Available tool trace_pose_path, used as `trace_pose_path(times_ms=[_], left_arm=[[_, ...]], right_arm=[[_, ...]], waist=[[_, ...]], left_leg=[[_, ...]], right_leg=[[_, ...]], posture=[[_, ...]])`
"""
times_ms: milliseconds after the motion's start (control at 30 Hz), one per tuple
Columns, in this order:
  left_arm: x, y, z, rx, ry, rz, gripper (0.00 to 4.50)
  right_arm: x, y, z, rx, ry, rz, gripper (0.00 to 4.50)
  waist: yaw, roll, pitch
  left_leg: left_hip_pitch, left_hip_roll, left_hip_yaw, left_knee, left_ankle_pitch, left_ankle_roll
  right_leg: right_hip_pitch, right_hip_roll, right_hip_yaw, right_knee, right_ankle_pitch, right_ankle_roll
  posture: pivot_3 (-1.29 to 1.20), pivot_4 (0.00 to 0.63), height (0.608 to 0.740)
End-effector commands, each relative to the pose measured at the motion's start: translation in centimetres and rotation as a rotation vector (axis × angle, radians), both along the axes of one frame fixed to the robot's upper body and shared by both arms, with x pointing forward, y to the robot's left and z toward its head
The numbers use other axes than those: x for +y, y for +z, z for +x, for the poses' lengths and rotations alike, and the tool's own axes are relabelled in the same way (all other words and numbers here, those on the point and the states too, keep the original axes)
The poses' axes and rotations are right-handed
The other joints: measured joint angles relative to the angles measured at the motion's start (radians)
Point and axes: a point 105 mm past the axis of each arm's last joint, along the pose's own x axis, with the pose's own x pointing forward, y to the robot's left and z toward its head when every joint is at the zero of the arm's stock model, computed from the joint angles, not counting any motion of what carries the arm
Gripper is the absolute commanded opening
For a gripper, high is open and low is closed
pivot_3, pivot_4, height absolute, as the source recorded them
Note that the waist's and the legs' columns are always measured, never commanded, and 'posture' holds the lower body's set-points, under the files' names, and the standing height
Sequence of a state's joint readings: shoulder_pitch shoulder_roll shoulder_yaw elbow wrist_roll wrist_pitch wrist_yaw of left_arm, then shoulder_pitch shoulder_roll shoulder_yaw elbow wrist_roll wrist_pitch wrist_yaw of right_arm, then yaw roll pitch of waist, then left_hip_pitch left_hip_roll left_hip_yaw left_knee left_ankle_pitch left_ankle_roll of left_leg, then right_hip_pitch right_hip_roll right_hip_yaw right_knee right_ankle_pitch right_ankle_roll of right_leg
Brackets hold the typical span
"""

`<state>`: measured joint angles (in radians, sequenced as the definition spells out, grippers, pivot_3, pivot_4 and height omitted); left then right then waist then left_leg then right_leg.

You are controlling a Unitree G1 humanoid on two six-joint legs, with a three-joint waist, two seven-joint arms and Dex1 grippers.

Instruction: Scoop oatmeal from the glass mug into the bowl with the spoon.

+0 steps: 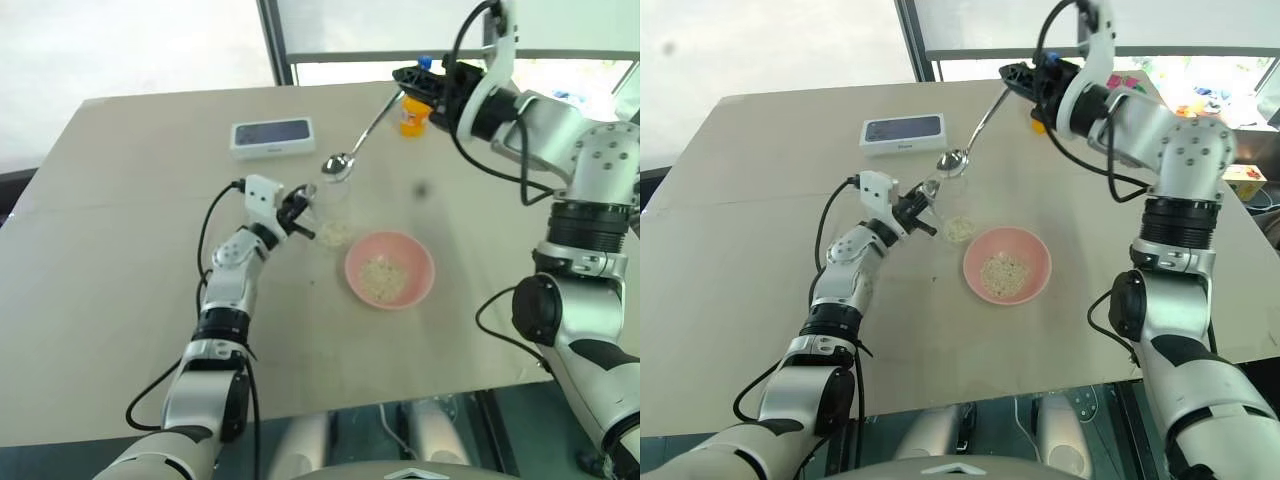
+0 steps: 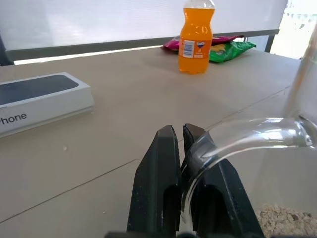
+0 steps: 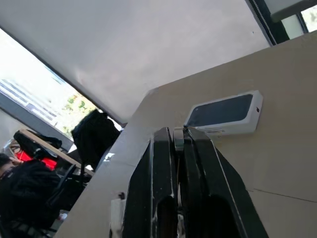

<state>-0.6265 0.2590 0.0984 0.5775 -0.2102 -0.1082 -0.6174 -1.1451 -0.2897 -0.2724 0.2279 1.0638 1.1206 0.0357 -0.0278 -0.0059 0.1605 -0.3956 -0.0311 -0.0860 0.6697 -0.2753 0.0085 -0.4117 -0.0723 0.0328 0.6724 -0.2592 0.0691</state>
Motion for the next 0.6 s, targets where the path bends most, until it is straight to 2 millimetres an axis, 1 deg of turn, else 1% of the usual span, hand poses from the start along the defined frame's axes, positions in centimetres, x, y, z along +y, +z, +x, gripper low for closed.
trace_pose_path(times_ms=[33, 133, 267, 367, 433, 467, 500, 567, 600], left_arm=[[-1.2, -2.9, -0.6, 0.114, -0.048, 0.023, 0.04], [-1.2, -2.8, -0.6, 0.116, -0.044, 0.026, 0.04], [-1.1, -2.9, -0.6, 0.117, -0.038, 0.037, 0.04], [-1.2, -2.8, -0.6, 0.115, -0.041, 0.04, 0.0], [-1.2, -2.7, -0.6, 0.112, -0.04, 0.042, 0.0], [-1.2, -2.7, -0.6, 0.11, -0.039, 0.042, 0.0], [-1.2, -2.6, -0.5, 0.11, -0.039, 0.042, 0.0], [-1.2, -2.5, -0.5, 0.106, -0.04, 0.04, 0.0], [-1.3, -2.5, -0.6, 0.105, -0.044, 0.039, 0.0]], right_arm=[[0.6, 0.3, -0.1, -0.102, -0.006, -0.081, 0.0], [1.1, -0.1, -0.3, -0.137, 0.016, -0.127, 0.0], [2.2, -0.1, -1.3, -0.188, 0.084, -0.164, 0.0], [3.2, 0.1, -2.2, -0.225, 0.132, -0.141, 1.0], [3.0, 0.7, -1.9, -0.24, 0.095, -0.099, 1.93], [2.8, 1.0, -1.7, -0.243, 0.075, -0.082, 2.31], [2.6, 1.2, -1.5, -0.243, 0.062, -0.071, 2.95], [2.2, 1.4, -1.2, -0.242, 0.043, -0.057, 3.87], [1.9, 1.5, -1.0, -0.242, 0.034, -0.051, 3.87]], waist=[[0.0, 0.0, 0.0], [0.0, 0.0, 0.0], [0.0, 0.0, 0.0], [-0.002, 0.0, 0.0], [-0.005, 0.0, 0.0], [-0.005, 0.0, 0.0], [-0.004, 0.0, 0.0], [-0.002, 0.0, 0.0], [-0.002, 0.0, 0.0]], left_leg=[[0.0, 0.0, 0.0, 0.0, 0.0, 0.0], [0.0, 0.0, 0.0, 0.0, 0.0, 0.0], [0.0, 0.0, -0.001, 0.0, 0.0, 0.0], [0.0, 0.0, -0.001, 0.0, 0.0, 0.0], [0.0, 0.0, -0.001, 0.0, 0.0, 0.0], [0.0, 0.0, -0.001, 0.0, 0.0, 0.0], [0.0, 0.0, -0.001, 0.0, 0.0, 0.0], [0.0, 0.0, -0.001, 0.0, 0.0, 0.0], [0.0, 0.0, -0.001, 0.0, 0.0, 0.0]], right_leg=[[0.0, 0.0, 0.0, 0.0, 0.0, 0.0], [0.0, 0.0, 0.0, 0.0, 0.0, 0.0], [0.0, 0.0, -0.001, 0.0, 0.0, 0.0], [0.0, 0.0, -0.001, 0.0, 0.0, 0.0], [0.0, 0.0, -0.001, 0.0, 0.0, 0.0], [0.0, 0.0, -0.001, 0.0, 0.0, 0.0], [0.0, 0.0, -0.001, 0.0, 0.0, 0.0], [0.0, 0.0, -0.001, 0.0, 0.0, 0.0], [0.0, 0.0, -0.001, 0.0, 0.0, 0.0]], posture=[[0.0, 0.15, 0.74], [0.0, 0.15, 0.74], [0.0, 0.15, 0.74], [0.0, 0.15, 0.74], [0.0, 0.15, 0.74], [0.0, 0.15, 0.74], [0.0, 0.15, 0.74], [0.0, 0.15, 0.74], [0.0, 0.15, 0.74]])
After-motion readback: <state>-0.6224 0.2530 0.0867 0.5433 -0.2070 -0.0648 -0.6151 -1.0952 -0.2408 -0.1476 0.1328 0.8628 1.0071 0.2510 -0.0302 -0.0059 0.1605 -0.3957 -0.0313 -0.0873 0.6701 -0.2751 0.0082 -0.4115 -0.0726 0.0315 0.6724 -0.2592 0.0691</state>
